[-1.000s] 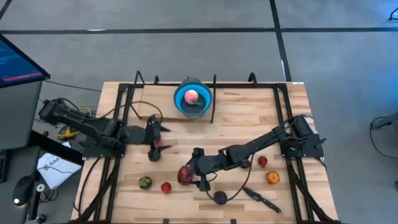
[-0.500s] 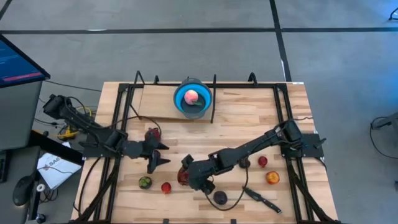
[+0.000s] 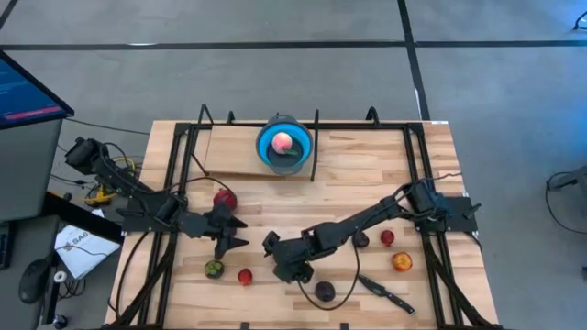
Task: Pick & Place Fruit
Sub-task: Put the red apple into the blue strainer bowl on the shelf
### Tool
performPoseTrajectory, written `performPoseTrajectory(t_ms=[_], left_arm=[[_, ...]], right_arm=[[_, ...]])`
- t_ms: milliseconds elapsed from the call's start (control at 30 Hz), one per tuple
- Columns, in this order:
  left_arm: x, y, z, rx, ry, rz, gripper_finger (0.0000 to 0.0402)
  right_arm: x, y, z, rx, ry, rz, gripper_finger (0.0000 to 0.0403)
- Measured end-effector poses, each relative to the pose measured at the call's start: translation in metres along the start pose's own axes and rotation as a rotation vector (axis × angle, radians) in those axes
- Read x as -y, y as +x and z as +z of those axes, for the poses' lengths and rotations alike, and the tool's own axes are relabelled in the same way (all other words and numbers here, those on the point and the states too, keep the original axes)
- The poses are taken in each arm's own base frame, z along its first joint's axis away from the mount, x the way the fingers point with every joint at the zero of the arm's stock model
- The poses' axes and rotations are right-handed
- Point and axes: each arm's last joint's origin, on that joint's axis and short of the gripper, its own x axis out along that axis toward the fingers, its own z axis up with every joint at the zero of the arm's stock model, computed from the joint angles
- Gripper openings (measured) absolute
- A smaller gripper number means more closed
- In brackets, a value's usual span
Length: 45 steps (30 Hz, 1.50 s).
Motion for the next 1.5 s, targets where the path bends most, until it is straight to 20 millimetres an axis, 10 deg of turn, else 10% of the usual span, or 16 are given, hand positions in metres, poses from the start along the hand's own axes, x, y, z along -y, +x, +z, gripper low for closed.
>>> performPoseTrajectory(t_ms=[600, 933, 1200, 1500], left_arm=[[0.001, 0.0, 0.001, 0.014, -0.003, -0.005, 0.0301], [0.001, 0.0, 0.001, 0.019, -0.004, -0.007, 0.0301], [0.001, 0.0, 0.002, 0.02, -0.004, -0.007, 0.0301], [0.001, 0.0, 0.002, 0.02, -0.004, -0.007, 0.0301]], right_arm=[[0.004, -0.003, 0.0, -0.026, 0.294, 0.009, 0.0325], [0.026, -0.059, 0.033, -0.238, 0.644, 0.055, 0.0374], [0.006, -0.082, 0.013, -0.664, 0.871, -0.01, 0.0372], [-0.033, -0.105, 0.036, -0.734, 0.905, -0.165, 0.0353]])
